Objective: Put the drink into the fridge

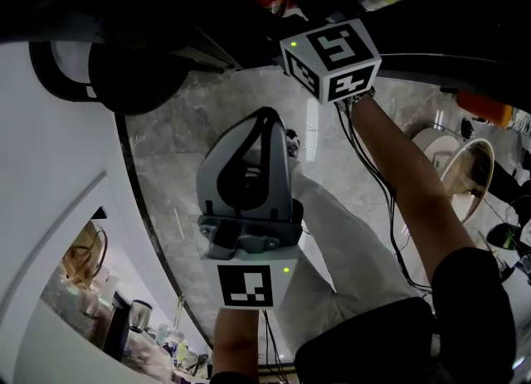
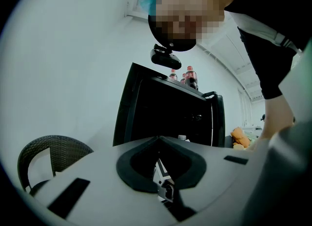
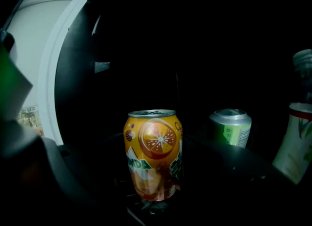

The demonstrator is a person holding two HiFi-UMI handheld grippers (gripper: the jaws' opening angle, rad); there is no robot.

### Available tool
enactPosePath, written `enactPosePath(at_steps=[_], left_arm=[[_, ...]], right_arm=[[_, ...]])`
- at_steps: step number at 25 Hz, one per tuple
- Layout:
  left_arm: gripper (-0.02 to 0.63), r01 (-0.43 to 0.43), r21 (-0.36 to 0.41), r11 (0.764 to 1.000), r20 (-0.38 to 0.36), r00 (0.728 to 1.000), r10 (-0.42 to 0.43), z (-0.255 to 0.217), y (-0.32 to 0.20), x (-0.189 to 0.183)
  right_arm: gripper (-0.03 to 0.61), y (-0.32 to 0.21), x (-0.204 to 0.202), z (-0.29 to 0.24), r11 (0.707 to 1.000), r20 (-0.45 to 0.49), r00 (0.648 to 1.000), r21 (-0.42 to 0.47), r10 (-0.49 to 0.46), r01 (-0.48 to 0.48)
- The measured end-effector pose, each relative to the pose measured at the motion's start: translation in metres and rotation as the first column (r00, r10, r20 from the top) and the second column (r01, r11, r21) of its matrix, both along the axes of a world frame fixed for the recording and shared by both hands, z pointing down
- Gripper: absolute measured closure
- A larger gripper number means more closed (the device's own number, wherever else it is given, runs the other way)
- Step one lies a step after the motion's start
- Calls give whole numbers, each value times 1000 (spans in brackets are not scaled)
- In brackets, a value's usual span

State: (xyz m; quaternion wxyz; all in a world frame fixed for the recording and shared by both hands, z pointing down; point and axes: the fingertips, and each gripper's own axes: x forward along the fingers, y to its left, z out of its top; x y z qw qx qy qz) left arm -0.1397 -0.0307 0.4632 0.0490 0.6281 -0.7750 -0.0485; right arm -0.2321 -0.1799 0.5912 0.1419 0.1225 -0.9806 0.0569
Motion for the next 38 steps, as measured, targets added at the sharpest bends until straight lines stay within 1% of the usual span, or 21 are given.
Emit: enactPosePath(at_steps=[3,5,7,13,16,21,27,33,38], left_arm=[[604,5,-13,1000,-6,1000,-5,5,4,-1],[604,8,-16,1000,-11,1000,-8,6,4,-1],[604,8,-23,1000,-16,1000,-8,7,3,1],[604,9,-33,999,-31,999,-10,12,4,-3],[604,6,-34,999,-30,1000,-7,14,5,-2],[604,12,-34,999,-35,999,-13,17,5,-3],[604,14,-41,999,-42,999,-16,21,8,1],[604,2,-36,999,-40,999,-3,19,12,8],[604,-15,-33,999,-44,999,14,23,12,15]], right_arm=[[253,-6,-8,10,1000,-8,1000,-11,18,-18],[253,-7,-10,13,1000,-8,1000,-2,17,-17],[253,-8,-11,12,1000,-2,1000,9,16,-16],[253,-10,-24,14,999,29,999,-7,37,-37],[253,-9,-22,13,999,51,997,-2,49,-49],[253,-5,-18,13,998,68,997,41,36,-39],[255,-6,-17,12,998,87,996,57,34,-40],[255,-3,-14,7,997,70,997,72,22,-27],[255,-1,3,6,997,63,998,76,29,-34]])
